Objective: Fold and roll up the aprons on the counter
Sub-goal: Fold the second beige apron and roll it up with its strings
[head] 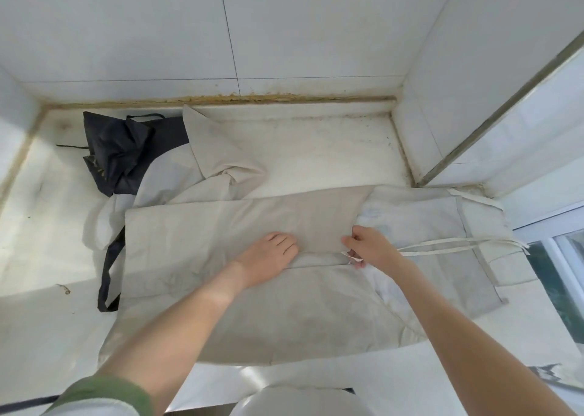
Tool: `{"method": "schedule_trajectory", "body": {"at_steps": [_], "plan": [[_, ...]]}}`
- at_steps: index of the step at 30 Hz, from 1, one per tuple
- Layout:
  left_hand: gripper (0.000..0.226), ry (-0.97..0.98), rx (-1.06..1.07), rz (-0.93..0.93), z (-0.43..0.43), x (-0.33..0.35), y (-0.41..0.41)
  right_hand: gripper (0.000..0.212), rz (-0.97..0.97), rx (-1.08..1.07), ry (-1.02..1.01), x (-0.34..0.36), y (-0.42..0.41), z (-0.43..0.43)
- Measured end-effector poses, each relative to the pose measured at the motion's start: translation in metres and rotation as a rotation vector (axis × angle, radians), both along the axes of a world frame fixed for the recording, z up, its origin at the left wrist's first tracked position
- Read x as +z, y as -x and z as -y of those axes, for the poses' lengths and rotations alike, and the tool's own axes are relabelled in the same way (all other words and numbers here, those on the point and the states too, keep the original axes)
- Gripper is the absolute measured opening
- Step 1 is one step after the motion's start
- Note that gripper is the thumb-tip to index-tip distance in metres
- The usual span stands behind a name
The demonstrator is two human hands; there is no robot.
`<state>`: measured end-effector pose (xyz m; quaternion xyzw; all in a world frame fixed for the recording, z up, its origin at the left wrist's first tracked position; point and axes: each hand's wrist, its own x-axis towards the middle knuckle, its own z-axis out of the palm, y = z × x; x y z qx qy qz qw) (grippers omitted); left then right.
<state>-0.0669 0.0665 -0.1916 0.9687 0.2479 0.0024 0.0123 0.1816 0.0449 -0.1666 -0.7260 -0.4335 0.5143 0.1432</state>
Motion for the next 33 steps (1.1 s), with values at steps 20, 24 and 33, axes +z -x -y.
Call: {"method": "schedule_trajectory", "body": {"at_steps": [20, 24, 33], "plan": [[0.081, 0.337, 0.157, -0.226, 0.026, -0.02, -0.034, 0.034, 0.232, 0.362, -0.094, -0.002, -0.021, 0.048], [0.084, 0.365, 0.166, -0.247, 0.021, -0.016, -0.034, 0.023, 0.387, 0.358, -0.044, -0.003, -0.057, 0.064], [0.097, 0.42, 0.236, -0.258, 0.013, 0.012, -0.055, 0.029, 0.836, 0.495, -0.126, 0.002, -0.092, 0.083]]}}
